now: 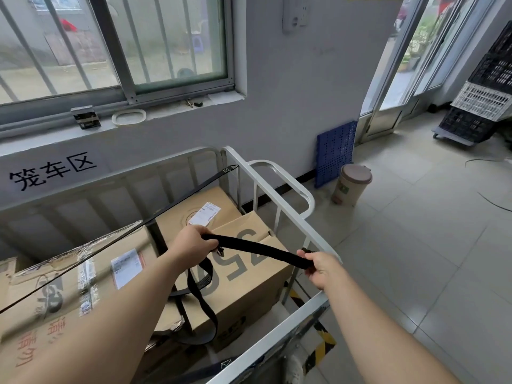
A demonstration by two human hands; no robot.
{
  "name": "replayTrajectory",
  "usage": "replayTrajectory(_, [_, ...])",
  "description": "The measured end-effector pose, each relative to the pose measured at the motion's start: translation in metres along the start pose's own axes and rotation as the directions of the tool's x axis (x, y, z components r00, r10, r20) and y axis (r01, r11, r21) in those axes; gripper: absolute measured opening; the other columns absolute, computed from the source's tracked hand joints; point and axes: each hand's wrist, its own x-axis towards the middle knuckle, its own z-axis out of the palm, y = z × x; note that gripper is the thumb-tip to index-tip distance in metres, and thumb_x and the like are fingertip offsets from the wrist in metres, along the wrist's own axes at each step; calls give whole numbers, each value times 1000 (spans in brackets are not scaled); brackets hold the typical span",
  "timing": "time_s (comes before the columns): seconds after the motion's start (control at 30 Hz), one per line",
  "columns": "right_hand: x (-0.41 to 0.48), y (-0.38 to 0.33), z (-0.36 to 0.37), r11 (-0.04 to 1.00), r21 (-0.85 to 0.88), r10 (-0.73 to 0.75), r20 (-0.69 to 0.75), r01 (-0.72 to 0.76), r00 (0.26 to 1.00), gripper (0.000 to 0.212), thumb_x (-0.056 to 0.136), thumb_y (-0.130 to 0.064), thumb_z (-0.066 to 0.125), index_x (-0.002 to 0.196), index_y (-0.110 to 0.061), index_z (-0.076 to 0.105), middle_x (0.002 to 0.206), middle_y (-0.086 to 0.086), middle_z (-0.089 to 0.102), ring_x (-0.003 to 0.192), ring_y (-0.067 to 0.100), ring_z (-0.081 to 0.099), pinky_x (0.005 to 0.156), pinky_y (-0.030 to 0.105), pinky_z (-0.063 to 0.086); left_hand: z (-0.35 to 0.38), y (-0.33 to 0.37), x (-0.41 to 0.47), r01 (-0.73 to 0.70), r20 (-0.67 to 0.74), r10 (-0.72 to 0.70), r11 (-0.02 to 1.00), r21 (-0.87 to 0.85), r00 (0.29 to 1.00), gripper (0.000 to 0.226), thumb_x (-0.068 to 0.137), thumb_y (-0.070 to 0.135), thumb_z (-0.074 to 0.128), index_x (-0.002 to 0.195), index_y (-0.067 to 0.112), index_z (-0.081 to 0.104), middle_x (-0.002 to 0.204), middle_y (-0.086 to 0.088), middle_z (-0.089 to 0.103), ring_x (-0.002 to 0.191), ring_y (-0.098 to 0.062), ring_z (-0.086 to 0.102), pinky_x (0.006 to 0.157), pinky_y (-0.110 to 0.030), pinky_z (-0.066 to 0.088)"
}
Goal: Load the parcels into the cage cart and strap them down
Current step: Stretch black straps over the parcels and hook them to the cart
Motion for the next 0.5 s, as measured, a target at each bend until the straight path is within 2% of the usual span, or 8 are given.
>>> replayTrajectory(0.07, [8,4,-2,999,45,31,-8,-30,1000,13,94,6,43,93,-4,51,84,9,66,71,16,61,50,27,39,3,-1,5,4,10,-5,1000,20,1000,8,86,16,63,83,15,71,85,-10,73,70,-20,62,64,-32,51])
replayTrajectory(0.13, [15,8,-2,997,53,63,-31,-61,998,13,92,6,44,92,-3,53,88,10,67,69,17,59,43,24,38,6,0,11,11,12,-12,999,47,1000,8,86,16,64,82,15,71,84,-10,73,74,-25,66,68,-36,54])
replayTrajectory(0.23, [29,12,-1,994,38,100,-64,-98,993,14,95,-2,44,87,-5,56,89,12,60,60,18,50,34,20,33,12,3,22,11,18,-13,995,99,1000,6,87,17,64,83,17,69,83,-9,72,79,-27,68,71,-39,56])
replayTrajectory(0.33, [42,15,1,982,107,163,-69,-155,984,13,92,-1,41,83,-6,49,78,11,46,56,18,42,38,22,35,17,4,36,20,23,-25,984,180,999,7,89,19,62,88,17,69,82,-5,71,77,-23,67,75,-40,56])
replayTrajectory(0.4, [48,17,3,964,187,204,-52,-191,978,7,90,-8,40,85,-9,45,80,11,45,62,19,45,43,23,38,18,3,44,40,8,-44,971,236,999,8,90,22,61,88,19,68,78,0,70,75,-20,67,75,-41,58])
replayTrajectory(0.5, [54,13,7,932,294,232,-39,-210,972,13,89,-20,34,82,-13,42,76,10,45,64,22,45,50,25,36,20,2,55,73,1,-76,964,257,997,8,90,21,60,87,19,67,76,1,69,72,-19,65,71,-37,55])
